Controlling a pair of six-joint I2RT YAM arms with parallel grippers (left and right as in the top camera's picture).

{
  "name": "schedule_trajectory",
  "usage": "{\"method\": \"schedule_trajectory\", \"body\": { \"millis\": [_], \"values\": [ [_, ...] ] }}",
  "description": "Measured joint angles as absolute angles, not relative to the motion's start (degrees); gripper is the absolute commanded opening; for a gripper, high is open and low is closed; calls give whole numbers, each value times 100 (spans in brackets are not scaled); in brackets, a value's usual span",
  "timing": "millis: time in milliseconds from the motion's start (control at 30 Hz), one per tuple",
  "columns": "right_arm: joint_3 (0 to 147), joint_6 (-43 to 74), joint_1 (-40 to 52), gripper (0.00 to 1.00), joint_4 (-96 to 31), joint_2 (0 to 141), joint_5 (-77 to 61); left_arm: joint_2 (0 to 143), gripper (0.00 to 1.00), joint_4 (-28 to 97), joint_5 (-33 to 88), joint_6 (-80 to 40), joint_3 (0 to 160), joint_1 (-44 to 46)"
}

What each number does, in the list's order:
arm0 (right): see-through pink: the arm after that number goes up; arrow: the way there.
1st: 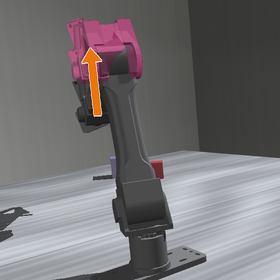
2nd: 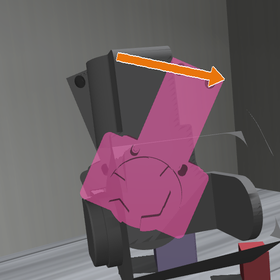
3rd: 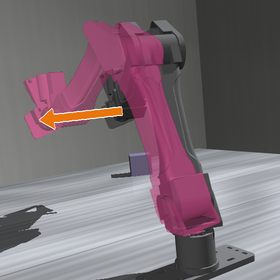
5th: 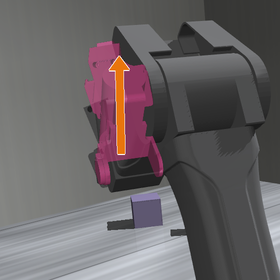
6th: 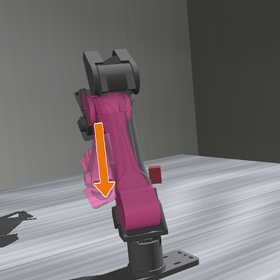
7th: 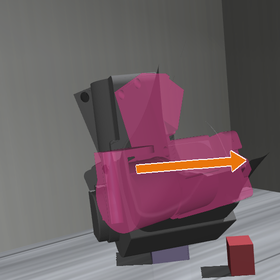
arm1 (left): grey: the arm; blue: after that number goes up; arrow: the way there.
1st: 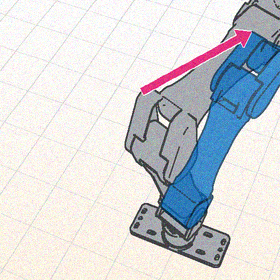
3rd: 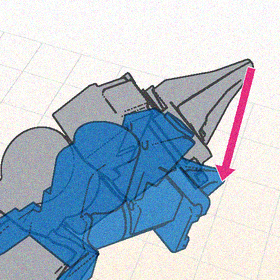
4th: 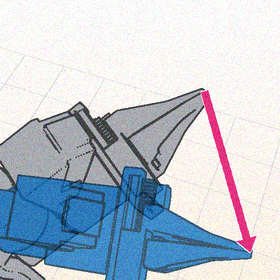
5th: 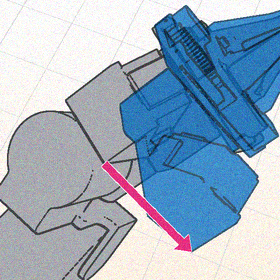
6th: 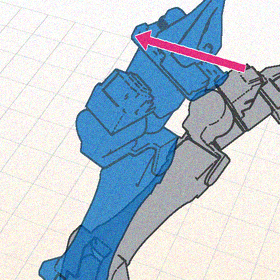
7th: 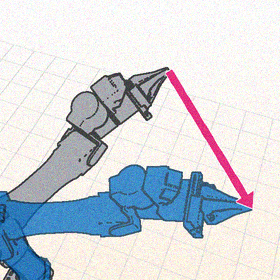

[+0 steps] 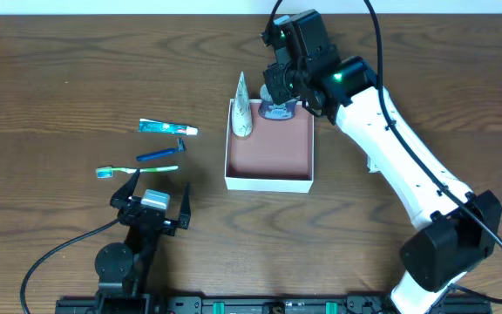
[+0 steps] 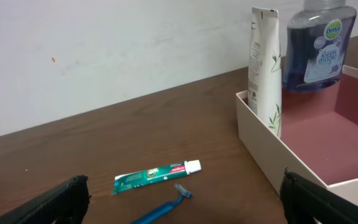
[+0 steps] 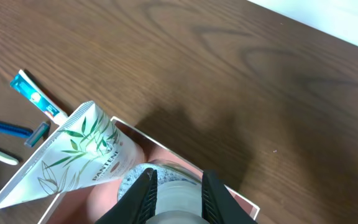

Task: Pack container
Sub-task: 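Carry the soap bottle into the box beside the tube and release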

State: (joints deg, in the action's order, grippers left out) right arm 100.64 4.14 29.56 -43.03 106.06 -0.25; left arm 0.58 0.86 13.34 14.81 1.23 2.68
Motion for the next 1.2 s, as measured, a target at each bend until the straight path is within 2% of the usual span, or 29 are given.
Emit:
{"method": "schedule_trajectory", "body": {
  "millis": [1200],
  "values": [
    [10062,545,3072,6,-4029,11526,-25,58,98,86,1334,1481,123,268]
  ]
}}
